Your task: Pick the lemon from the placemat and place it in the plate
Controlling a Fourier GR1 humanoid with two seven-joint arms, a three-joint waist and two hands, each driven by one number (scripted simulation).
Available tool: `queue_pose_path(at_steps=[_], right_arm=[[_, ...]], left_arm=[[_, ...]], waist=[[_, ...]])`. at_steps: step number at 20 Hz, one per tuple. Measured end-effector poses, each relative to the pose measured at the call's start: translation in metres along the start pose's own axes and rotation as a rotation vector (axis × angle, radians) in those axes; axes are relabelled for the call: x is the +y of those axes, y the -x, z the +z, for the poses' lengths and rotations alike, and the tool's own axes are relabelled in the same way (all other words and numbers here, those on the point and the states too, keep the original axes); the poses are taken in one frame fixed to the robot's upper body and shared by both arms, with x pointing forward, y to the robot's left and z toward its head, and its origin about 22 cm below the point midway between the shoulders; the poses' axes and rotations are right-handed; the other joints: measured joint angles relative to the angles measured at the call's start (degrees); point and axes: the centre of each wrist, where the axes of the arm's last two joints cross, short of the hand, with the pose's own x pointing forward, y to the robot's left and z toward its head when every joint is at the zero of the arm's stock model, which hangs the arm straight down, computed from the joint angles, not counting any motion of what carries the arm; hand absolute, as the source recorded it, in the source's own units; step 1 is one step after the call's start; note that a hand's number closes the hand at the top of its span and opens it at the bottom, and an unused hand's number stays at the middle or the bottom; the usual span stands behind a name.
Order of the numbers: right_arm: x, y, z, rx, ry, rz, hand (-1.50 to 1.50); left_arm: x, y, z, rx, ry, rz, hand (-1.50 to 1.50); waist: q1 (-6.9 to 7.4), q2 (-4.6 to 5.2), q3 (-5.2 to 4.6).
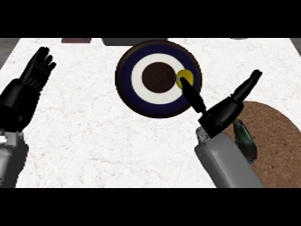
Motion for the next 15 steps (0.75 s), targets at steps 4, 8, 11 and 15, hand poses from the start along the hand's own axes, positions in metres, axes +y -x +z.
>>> queue_pose_path(at_steps=[4,8,11,15], right_arm=[[-0.041,0.015,0.024,-0.009,0.003,-0.014,-1.5],[-0.082,0.022,0.047,-0.005,0.01,-0.016,-1.5],[-0.106,0.024,0.06,-0.005,0.01,-0.012,-1.5],[-0.13,0.025,0.073,-0.014,0.022,0.009,-1.5]], left_arm=[[0.002,0.002,0.0,0.005,-0.004,-0.001,0.0],[0.002,0.001,0.003,0.009,-0.011,0.003,0.0],[0.007,0.0,0.001,0.004,-0.015,0.009,0.0],[0.007,0.002,0.004,0.001,-0.018,0.004,0.0]], waist=[[-0.58,0.02,-0.01],[-0.74,0.06,0.0],[-0.8,0.12,0.02],[-0.87,0.14,0.04]])
